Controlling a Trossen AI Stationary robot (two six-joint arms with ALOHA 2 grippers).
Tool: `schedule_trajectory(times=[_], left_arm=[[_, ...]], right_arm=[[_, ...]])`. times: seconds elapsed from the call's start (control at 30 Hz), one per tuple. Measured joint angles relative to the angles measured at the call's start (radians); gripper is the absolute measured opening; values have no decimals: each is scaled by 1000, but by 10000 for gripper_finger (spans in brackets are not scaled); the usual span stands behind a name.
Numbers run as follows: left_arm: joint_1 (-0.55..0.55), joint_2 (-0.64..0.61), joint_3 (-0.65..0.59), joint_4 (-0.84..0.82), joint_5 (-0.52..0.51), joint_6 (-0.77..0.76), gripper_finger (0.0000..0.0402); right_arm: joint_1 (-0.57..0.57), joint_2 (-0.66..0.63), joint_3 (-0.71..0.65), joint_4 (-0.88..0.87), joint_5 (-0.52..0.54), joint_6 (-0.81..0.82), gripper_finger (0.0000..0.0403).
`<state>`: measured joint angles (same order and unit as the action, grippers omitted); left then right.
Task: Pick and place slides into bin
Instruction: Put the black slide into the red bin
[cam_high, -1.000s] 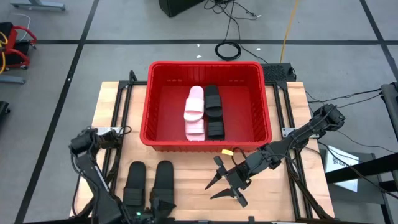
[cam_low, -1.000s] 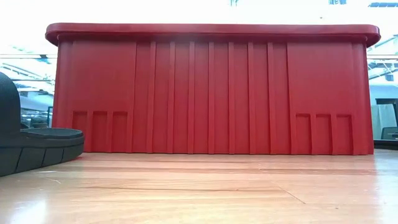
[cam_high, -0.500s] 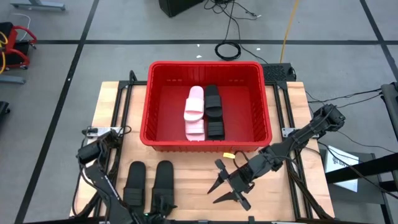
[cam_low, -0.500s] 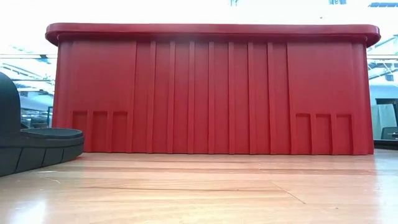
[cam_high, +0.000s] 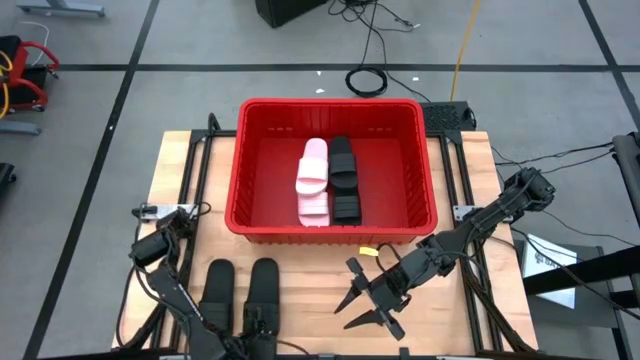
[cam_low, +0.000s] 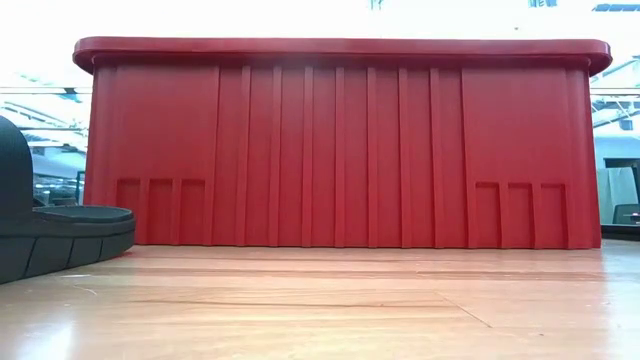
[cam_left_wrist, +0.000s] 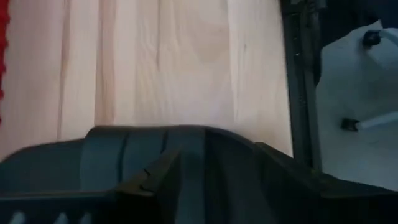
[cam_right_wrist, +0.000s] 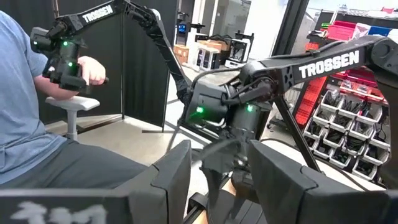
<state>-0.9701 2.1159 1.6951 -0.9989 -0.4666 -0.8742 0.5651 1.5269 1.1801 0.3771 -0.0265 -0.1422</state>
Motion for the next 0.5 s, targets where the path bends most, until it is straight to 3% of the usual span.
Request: schedule_trajectory(times=[0.17,0.5], left_arm=[[17,0,0,-2,30,-19,170],[27,10,0,-7,29,14,169]], right_arm=[[0,0,0,-2,0,0,153],[0,0,0,-16,0,0,153]])
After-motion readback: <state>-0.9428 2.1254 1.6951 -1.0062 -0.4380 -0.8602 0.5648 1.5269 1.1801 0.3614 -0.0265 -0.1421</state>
